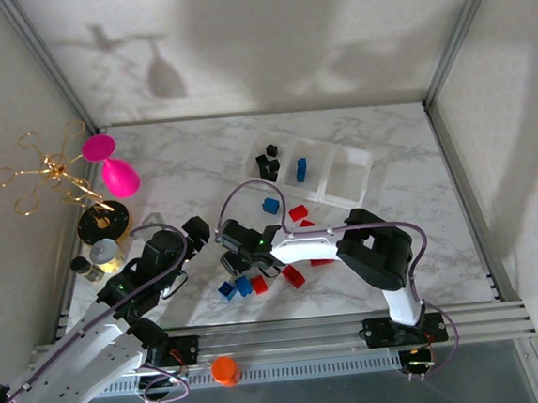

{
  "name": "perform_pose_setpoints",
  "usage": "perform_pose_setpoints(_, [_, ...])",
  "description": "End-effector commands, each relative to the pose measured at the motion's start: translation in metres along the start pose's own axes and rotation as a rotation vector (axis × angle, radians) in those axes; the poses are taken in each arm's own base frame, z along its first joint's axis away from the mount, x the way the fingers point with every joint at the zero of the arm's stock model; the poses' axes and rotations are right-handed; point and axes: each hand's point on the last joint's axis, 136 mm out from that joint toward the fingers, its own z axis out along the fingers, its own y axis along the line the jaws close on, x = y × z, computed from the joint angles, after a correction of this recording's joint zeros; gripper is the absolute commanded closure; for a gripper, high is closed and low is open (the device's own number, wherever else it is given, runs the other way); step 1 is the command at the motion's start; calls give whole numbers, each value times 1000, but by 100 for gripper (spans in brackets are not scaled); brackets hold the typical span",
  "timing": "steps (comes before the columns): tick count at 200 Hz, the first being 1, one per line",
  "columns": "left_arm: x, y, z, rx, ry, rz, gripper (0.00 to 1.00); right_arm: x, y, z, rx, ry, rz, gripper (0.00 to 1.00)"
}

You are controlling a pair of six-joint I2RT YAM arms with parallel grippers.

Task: Sort the legos into containers by color
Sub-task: Pick up the lego from the bottom-center of the table.

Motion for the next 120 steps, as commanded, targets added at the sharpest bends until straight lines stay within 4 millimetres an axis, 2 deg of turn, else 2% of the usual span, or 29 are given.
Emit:
perform_pose_setpoints(1, [-1, 15, 1, -55, -23, -16, 0, -1, 2, 1, 18, 8, -9, 50])
perform_pose_setpoints(70, [0, 10, 3, -39, -15, -19, 1, -7, 2, -10, 18, -6, 0, 75])
perform_pose_setpoints(120, [-1, 0, 4, -18, 0, -14, 0, -25, -6, -37, -5, -62, 58, 81])
